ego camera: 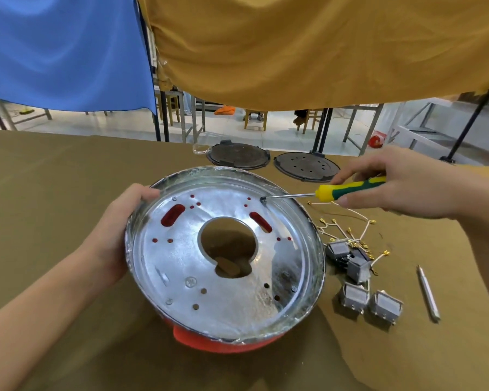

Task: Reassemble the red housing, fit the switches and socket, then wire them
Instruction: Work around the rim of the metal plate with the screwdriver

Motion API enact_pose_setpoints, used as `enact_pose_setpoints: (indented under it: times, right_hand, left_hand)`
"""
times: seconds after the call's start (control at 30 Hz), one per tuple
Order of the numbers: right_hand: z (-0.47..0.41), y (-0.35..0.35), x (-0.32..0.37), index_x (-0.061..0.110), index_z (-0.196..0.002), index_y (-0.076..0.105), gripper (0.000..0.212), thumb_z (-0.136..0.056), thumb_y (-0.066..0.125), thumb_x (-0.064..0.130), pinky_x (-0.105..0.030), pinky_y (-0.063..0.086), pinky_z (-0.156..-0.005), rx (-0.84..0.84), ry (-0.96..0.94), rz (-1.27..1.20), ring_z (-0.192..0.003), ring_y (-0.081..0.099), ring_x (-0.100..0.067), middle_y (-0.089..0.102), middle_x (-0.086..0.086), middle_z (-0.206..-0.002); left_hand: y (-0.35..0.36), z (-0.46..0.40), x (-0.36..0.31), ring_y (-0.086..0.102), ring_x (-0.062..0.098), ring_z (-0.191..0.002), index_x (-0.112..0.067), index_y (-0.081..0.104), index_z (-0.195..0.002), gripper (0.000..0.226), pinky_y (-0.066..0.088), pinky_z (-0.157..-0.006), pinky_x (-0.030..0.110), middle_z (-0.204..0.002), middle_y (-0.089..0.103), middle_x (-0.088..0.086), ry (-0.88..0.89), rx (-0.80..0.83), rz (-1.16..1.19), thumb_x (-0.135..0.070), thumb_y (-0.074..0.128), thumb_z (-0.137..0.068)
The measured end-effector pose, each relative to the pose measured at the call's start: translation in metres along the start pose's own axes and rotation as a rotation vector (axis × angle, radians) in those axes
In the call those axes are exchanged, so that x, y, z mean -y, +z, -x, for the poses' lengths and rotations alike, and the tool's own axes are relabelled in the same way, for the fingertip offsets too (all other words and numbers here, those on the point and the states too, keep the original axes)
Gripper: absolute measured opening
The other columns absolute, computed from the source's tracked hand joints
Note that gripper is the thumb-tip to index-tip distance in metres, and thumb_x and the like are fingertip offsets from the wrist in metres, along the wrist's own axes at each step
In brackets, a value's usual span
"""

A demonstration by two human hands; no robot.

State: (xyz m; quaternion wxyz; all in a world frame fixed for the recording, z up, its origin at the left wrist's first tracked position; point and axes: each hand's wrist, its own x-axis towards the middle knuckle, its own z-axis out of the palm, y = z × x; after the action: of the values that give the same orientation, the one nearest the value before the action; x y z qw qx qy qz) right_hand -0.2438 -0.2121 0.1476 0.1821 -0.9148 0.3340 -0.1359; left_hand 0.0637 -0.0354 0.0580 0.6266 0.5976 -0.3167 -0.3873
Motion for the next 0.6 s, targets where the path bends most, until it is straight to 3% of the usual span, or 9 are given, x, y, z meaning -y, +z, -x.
enact_pose_setpoints:
  times: [0.1, 0.2, 0.37, 0.47, 0.6]
  right_hand:
    - [0.0001, -0.0008, -0.001, 0.041, -0.095, 0.071, 0.016, -0.079, 0.074, 0.041, -0.013, 0.039, -0.053, -0.018, -0.009, 0.058, -0.066, 0.059, 0.009, 0.064, 0.02, -0.078]
    - [0.0017, -0.0047, -0.0019, 0.046, -0.094, 0.07, 0.016, -0.078, 0.073, 0.045, -0.021, 0.04, -0.061, -0.029, -0.025, 0.083, -0.078, 0.058, 0.008, 0.06, 0.035, -0.086]
    - [0.0015, -0.004, -0.0028, 0.043, -0.092, 0.071, 0.015, -0.077, 0.073, 0.042, -0.015, 0.041, -0.056, -0.002, -0.037, 0.092, -0.076, 0.059, 0.01, 0.059, 0.037, -0.085]
    - [0.0006, -0.0016, -0.001, 0.039, -0.094, 0.071, 0.014, -0.08, 0.074, 0.038, -0.006, 0.041, -0.052, 0.009, -0.039, 0.081, -0.07, 0.057, 0.014, 0.059, 0.038, -0.083]
    - [-0.0016, -0.0037, 0.0011, 0.045, -0.098, 0.072, 0.02, -0.078, 0.073, 0.044, -0.018, 0.038, -0.062, -0.009, -0.018, 0.143, -0.079, 0.055, 0.011, 0.061, 0.029, -0.082]
  left_hand:
    - [-0.0013, -0.0022, 0.0014, 0.056, 0.013, -0.051, -0.016, 0.058, -0.083, 0.022, 0.046, -0.055, 0.032, -0.062, 0.061, -0.002, -0.009, -0.047, -0.002, -0.034, 0.051, -0.095]
    - [-0.0002, -0.0033, 0.0027, 0.056, 0.015, -0.054, -0.016, 0.057, -0.085, 0.021, 0.045, -0.056, 0.033, -0.069, 0.059, 0.002, -0.015, -0.062, 0.002, -0.033, 0.051, -0.095]
    - [0.0002, -0.0041, 0.0037, 0.056, 0.014, -0.05, -0.015, 0.058, -0.083, 0.023, 0.045, -0.056, 0.032, -0.067, 0.06, 0.002, -0.011, -0.065, 0.018, -0.034, 0.051, -0.094]
    - [0.0003, -0.0028, 0.0032, 0.056, 0.012, -0.046, -0.016, 0.059, -0.074, 0.026, 0.045, -0.054, 0.031, -0.059, 0.06, 0.0, -0.007, -0.037, 0.021, -0.034, 0.052, -0.091]
    - [-0.0001, -0.0016, 0.0043, 0.053, 0.013, -0.046, -0.02, 0.058, -0.058, 0.033, 0.044, -0.055, 0.03, -0.055, 0.057, 0.0, 0.011, 0.025, -0.004, -0.036, 0.052, -0.086]
